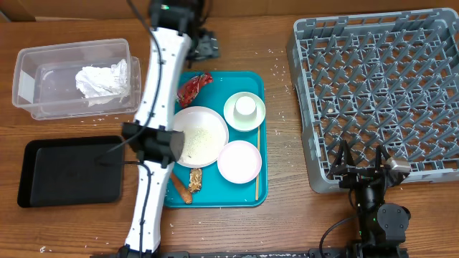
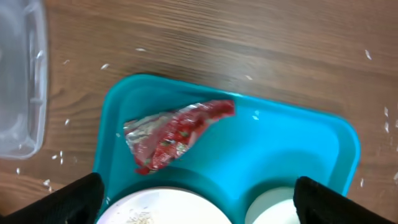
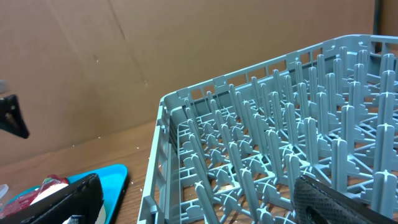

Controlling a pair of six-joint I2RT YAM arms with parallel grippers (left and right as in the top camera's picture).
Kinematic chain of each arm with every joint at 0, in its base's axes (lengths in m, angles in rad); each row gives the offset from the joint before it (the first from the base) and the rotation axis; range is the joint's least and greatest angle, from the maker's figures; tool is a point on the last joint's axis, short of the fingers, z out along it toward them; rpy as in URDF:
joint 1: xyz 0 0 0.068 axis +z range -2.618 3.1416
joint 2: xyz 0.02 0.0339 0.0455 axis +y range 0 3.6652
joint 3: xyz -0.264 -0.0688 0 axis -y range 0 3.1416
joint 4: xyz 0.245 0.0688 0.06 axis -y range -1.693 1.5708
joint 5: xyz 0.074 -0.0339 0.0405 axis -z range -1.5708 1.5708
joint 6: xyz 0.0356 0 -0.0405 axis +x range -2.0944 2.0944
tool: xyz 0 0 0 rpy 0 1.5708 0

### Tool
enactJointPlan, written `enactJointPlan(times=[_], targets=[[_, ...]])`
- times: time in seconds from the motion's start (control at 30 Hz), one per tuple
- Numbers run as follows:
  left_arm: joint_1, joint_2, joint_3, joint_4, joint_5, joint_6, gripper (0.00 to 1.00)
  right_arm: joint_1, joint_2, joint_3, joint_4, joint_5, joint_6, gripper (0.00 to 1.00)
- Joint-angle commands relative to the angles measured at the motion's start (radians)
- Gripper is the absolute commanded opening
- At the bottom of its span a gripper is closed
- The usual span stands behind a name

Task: Sort waste into correct bins and load items into the dishwasher
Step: 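Reach the left gripper to the red candy wrapper and grasp it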

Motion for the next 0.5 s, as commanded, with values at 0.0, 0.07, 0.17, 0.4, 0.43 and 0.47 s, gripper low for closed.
enactJointPlan(times=[0.0, 0.07, 0.17, 0.4, 0.43, 0.47], targets=[[-0.013, 0.004, -0.058, -0.003, -0.073, 0.090, 1.00, -0.001, -0.010, -0.010, 0.006, 0.005, -0.002, 1.00], [-0.009, 0.006, -0.124, -0.003, -0.070, 0.095, 1.00, -0.001, -0.010, -0.010, 0.006, 0.005, -0.002, 1.00], [-0.005, 0.006, -0.223, -0.002, -0.071, 0.104, 1.00, -0.001, -0.010, -0.010, 0.006, 0.005, -0.002, 1.00], [-0.001, 0.006, -0.421, 0.123, -0.081, 0.188, 1.00, -0.001, -0.010, -0.010, 0.006, 0.005, -0.002, 1.00], [0.001, 0.006, -0.439, 0.144, -0.079, 0.187, 1.00, -0.001, -0.010, -0.010, 0.006, 0.005, -0.002, 1.00], [0.002, 0.006, -0.462, 0.169, -0.078, 0.187, 1.00, -0.001, -0.010, -0.010, 0.006, 0.005, -0.002, 1.00]])
